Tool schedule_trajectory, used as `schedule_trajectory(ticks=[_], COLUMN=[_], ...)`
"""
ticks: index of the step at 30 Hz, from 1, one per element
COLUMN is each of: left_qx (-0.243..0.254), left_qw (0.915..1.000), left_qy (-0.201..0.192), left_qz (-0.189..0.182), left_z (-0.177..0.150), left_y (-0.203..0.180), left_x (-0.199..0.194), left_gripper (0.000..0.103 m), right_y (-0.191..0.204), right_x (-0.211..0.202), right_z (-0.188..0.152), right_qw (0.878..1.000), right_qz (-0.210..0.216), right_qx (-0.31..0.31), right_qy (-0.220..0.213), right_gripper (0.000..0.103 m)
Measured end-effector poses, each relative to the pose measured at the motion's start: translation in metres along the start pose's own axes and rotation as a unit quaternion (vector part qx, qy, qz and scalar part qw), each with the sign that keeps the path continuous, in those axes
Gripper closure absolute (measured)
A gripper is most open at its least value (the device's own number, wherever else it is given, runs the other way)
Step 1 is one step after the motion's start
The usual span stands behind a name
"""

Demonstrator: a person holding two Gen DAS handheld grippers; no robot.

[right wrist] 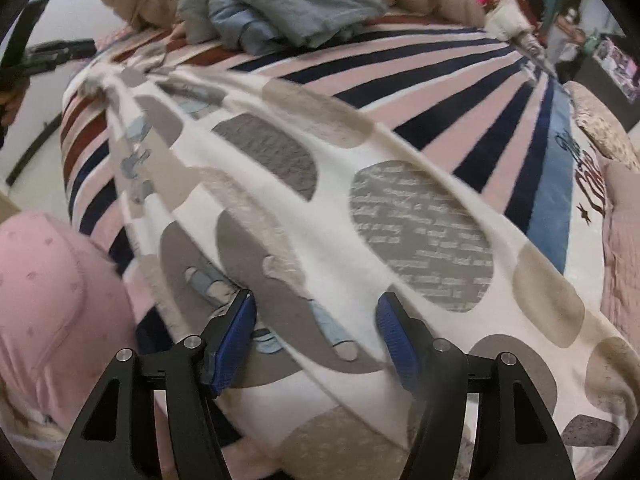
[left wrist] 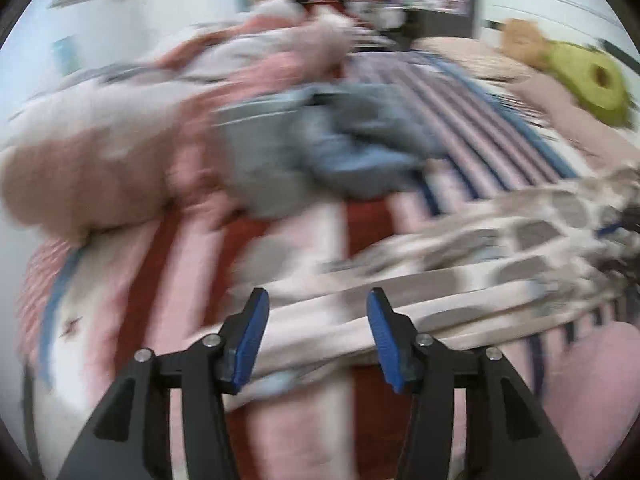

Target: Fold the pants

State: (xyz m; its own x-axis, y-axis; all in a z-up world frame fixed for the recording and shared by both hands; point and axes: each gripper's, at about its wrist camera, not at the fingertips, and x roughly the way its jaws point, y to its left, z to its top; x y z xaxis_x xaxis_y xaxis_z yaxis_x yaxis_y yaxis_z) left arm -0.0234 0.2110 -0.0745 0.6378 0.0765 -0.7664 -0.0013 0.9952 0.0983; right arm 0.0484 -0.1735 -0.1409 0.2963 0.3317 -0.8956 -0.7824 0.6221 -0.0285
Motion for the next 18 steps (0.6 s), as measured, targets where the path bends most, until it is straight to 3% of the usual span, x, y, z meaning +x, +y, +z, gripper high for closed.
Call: schedule_trajectory(ticks=[2, 4, 5, 6, 8, 12, 17, 18], left_qx=[0.036, 0.076, 0.09, 0.098, 0.116, 0.148, 0.171, 0.176], left_qw=[0.9974, 0.9904, 0.9871, 0.9847, 0.9774, 0.9704, 0.9721, 0.9714], left_qy=[0.009, 0.021, 0.026, 0.029, 0.035, 0.04, 0.039, 0.038], left_qz=[-0.062, -0.113, -0.13, -0.141, -0.173, -0.187, -0.156, -0.154], left_z=[0.005, 0.008, 0.01, 0.012, 0.016, 0.021, 0.028, 0.028], left_y=[-0.037, -0.075, -0.088, -0.098, -0.118, -0.139, -0.137, -0.138], left_x=[0.019, 0.038, 0.046, 0.05, 0.06, 0.069, 0.081, 0.082], left_gripper=[0.056, 0.056, 0.056, 0.056, 0.056, 0.056, 0.057, 0.062], right_y=[-0.007, -0.013, -0.015, -0.018, -0.018, -0.026, -0.04, -0.043], right_x=[0.001, 0.0, 0.0, 0.0, 0.001, -0.004, -0.003, -0.002], right_z=[-0.002, -0.001, 0.001, 0.003, 0.006, 0.015, 0.037, 0.043], right_qw=[1.0, 1.0, 1.0, 0.999, 1.0, 0.999, 0.998, 0.998], right_qz=[0.004, 0.004, 0.007, 0.014, 0.005, -0.017, -0.032, -0.033], right_qx=[0.01, 0.017, 0.018, 0.021, 0.018, 0.02, 0.02, 0.022], right_qy=[-0.004, -0.016, -0.019, -0.021, -0.02, -0.038, -0.05, -0.05], right_gripper=[0.046, 0.067, 0.091, 0.098, 0.1, 0.102, 0.102, 0.102])
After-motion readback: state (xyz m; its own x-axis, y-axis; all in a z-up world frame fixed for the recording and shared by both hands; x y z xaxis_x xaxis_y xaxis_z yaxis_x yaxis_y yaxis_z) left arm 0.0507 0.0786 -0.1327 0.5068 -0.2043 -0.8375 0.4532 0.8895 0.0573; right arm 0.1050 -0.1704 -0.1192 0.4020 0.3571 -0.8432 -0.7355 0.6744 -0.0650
